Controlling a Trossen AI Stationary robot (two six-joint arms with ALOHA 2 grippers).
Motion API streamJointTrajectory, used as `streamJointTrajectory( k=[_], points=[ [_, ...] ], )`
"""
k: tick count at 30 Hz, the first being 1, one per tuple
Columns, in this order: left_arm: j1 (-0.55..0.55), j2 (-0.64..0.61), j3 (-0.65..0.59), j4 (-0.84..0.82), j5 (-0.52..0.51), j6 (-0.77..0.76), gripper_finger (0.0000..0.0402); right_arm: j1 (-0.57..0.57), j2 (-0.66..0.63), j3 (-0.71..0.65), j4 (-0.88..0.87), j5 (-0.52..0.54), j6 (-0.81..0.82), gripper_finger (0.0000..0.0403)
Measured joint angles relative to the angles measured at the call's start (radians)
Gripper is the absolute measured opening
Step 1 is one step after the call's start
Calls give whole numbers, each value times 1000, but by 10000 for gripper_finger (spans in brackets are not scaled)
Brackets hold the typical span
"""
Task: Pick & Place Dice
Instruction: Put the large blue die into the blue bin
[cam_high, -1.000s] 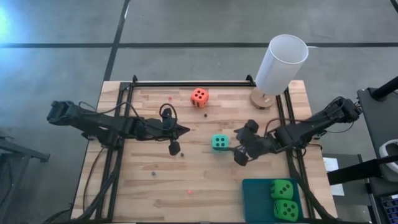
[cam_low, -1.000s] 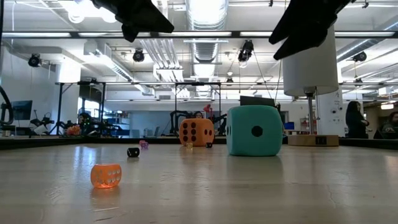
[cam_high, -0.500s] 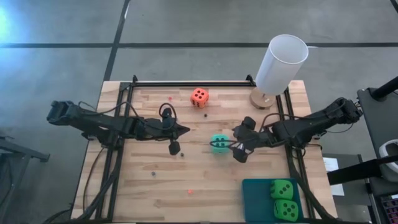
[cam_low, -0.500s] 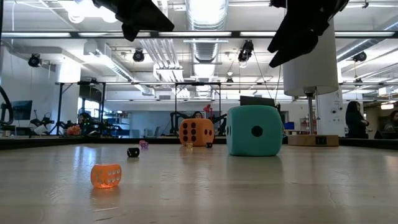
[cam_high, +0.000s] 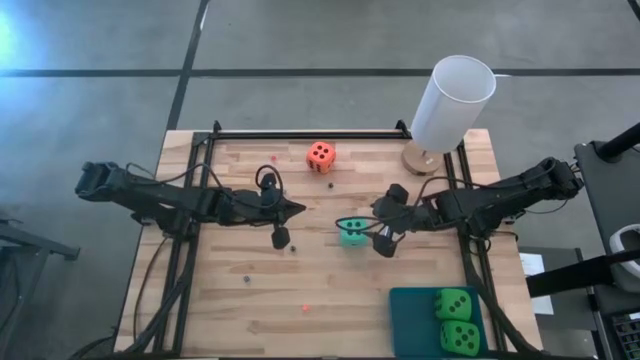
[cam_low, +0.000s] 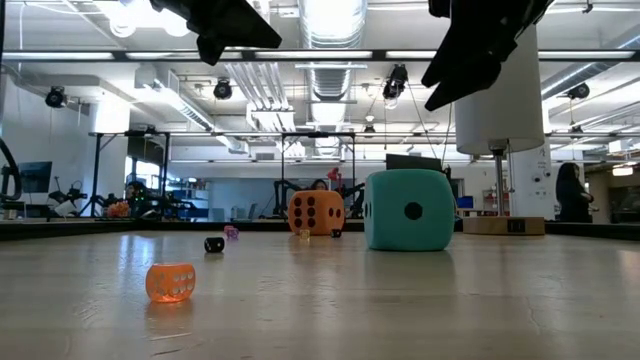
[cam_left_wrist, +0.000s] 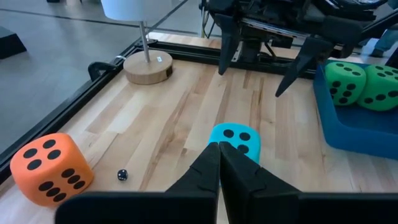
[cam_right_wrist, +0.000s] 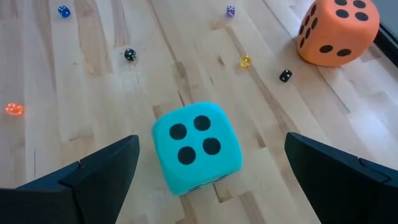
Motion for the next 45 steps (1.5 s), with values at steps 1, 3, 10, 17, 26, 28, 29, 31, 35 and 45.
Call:
streamJointTrajectory(
  k=[1, 3, 10, 17, 26, 28, 29, 31, 35, 45],
  points=[
    [0, 0, 0, 0, 0, 0, 15, 0, 0, 0, 0, -2, -5, 400],
    [0, 0, 0, 0, 0, 0, 15, -6, 0, 0, 0, -20, -29, 400],
    [-1, -11, 0, -8, 57, 97, 15, -47, 0, 0, 24, -36, -86, 400],
    [-1, -46, 0, -8, 57, 100, 15, -81, 12, -6, 60, -85, -131, 400],
    [-2, -48, 0, -37, 58, 97, 15, -103, 65, -52, 141, -157, -189, 400],
    [-2, -48, 0, -37, 58, 97, 15, -103, 74, -60, 129, -157, -205, 400],
    [-2, -48, 0, -37, 58, 97, 15, -102, 79, -60, 146, -158, -212, 400],
    [-2, -48, -1, -36, 58, 97, 15, -102, 83, -64, 145, -171, -219, 400],
    [-2, -48, -2, -34, 58, 97, 15, -106, 85, -63, 159, -181, -225, 400],
    [-1, -48, -2, -34, 58, 97, 15, -160, 105, -70, 188, -223, -244, 400]
  ],
)
